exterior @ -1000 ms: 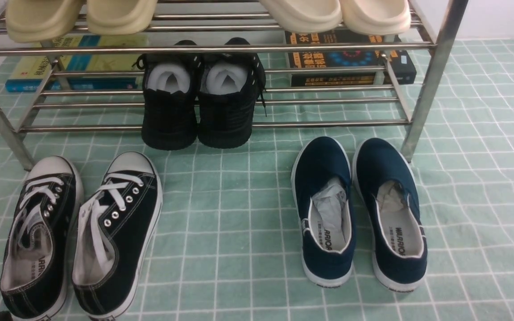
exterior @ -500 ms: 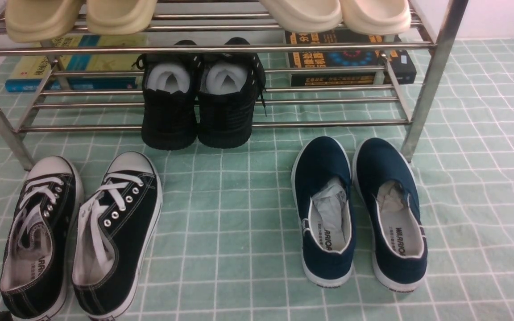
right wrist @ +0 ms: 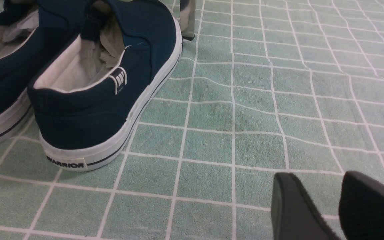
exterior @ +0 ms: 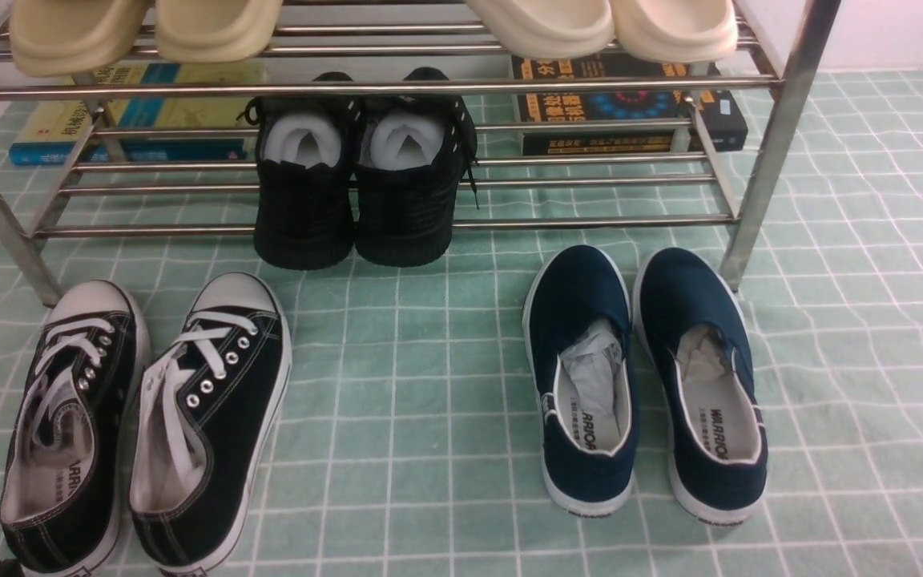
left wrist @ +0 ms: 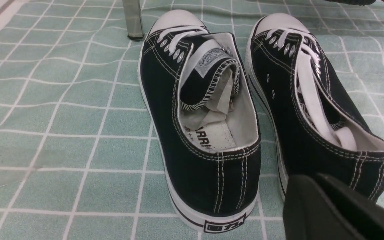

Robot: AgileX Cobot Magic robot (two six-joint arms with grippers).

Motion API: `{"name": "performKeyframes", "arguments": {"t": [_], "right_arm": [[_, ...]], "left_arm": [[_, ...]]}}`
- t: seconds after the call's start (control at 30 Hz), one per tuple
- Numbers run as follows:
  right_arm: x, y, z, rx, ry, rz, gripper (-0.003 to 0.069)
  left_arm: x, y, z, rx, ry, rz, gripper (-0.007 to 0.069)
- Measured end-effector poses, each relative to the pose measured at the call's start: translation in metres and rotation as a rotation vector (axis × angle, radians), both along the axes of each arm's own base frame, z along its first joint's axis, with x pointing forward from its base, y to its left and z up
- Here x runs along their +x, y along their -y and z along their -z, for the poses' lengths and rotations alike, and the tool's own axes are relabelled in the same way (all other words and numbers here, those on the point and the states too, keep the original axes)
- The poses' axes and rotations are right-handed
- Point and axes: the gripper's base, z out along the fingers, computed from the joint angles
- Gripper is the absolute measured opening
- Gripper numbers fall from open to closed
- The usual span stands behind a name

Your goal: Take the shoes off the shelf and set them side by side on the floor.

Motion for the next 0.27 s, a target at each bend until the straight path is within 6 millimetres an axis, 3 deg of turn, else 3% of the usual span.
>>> {"name": "performKeyframes", "arguments": {"t": [0.27], "right_arm": [[0.0,0.0,0.0,0.0,0.0,0.0,0.0239]], "left_arm": [[0.0,0.0,0.0,0.001,0.0,0.0,0.0062]]}}
